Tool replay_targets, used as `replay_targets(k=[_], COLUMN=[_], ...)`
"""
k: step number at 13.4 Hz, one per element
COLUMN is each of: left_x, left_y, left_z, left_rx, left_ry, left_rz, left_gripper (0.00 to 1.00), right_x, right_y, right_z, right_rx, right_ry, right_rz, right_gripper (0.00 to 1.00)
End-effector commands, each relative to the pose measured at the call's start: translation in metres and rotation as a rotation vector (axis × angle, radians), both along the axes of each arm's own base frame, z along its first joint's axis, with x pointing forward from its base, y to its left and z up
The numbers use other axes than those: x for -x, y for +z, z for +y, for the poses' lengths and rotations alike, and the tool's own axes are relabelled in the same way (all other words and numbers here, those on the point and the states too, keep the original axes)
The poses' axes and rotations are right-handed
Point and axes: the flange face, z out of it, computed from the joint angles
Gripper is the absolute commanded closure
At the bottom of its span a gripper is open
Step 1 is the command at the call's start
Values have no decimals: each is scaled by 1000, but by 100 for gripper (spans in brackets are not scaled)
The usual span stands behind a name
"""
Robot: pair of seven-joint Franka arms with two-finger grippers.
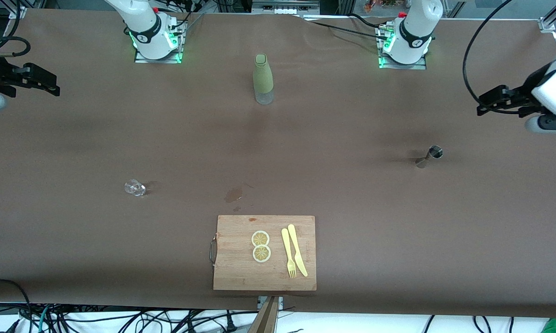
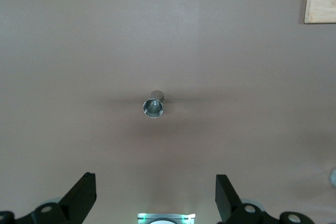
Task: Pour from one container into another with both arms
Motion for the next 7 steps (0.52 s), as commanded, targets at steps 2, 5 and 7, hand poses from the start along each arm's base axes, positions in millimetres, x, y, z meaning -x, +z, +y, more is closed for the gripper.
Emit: replay_targets(k=[2,5,7], left_x=[-1,-1,1], left_y=[1,5,7], left_z=[-37,-30,-29], left_rx=[-42,-20,-17], left_ry=[22,29,28], left_rz=[-20,-31,-38], left_gripper=[0,0,0], right_x=[1,0,0], right_y=[0,0,0], right_z=[-2,-2,-3], right_rx=[17,15,17], right_ry=[-10,-10,-12], right_rz=[-8,-7,-8], right_gripper=[0,0,0])
